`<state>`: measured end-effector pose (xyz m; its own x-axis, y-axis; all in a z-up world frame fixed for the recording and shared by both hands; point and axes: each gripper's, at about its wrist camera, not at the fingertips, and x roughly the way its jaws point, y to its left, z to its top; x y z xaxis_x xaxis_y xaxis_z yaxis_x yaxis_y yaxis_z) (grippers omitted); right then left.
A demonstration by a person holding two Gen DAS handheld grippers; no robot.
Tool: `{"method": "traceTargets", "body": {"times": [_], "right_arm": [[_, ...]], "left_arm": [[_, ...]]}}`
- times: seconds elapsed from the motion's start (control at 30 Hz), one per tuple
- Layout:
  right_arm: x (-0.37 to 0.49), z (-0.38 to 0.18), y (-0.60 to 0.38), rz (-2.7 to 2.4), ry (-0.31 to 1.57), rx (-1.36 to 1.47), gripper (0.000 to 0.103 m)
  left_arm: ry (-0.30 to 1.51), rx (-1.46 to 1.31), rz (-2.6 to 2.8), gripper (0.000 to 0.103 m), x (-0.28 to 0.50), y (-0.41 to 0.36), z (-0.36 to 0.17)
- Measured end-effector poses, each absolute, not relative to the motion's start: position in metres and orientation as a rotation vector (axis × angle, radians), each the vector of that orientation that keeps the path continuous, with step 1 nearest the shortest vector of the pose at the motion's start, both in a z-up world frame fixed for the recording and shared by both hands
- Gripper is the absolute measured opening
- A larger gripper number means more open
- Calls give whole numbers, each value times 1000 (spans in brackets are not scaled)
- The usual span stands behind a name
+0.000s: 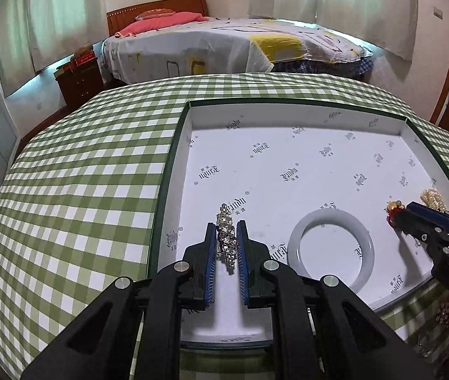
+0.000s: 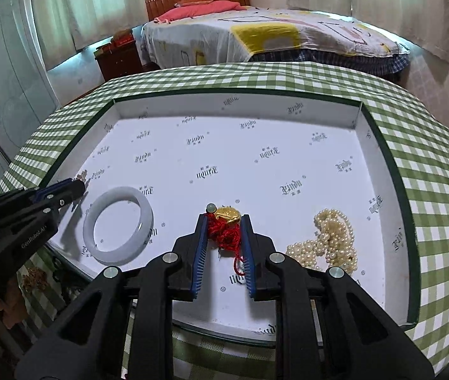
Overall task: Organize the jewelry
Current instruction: 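Place the brooch in the tray with the left tool while the right tool places the red charm, then withdraw both open tools from the tray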
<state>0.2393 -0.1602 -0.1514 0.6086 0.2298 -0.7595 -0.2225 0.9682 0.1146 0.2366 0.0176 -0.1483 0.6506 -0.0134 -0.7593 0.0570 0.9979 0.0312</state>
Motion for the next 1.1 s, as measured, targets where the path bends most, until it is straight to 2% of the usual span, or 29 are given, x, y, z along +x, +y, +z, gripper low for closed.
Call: {"method": "traceTargets", "body": {"times": [0.1,0.27,0.4,0.53,0.57,0.63,0.9,1.03,1.1], "right_arm": [[240,-152,-160,262,880,11,26],[238,-152,-161,261,882,19,28],[238,-151,-161,259,878,24,38],[237,-151,-162,261,876,27,40],[237,-150,-162,261,876,28,41],[236,-150,-164,259,873,31,44],[231,-143,-167,259,857,43,46],[226,-134,-170,258,835,48,46],[222,-130,-171,257,823,49,46]], "left_arm": [[855,48,-47,14,235,18,-147],[856,48,-46,14,237,17,-148],[859,41,-48,15,237,18,-148],[859,40,-50,17,237,18,-148],[858,40,-53,19,237,18,-147],[844,46,-53,36,235,16,-146],[823,42,-61,49,228,16,-140],[816,18,-68,51,223,22,-133],[797,16,-56,57,219,25,-127]]}}
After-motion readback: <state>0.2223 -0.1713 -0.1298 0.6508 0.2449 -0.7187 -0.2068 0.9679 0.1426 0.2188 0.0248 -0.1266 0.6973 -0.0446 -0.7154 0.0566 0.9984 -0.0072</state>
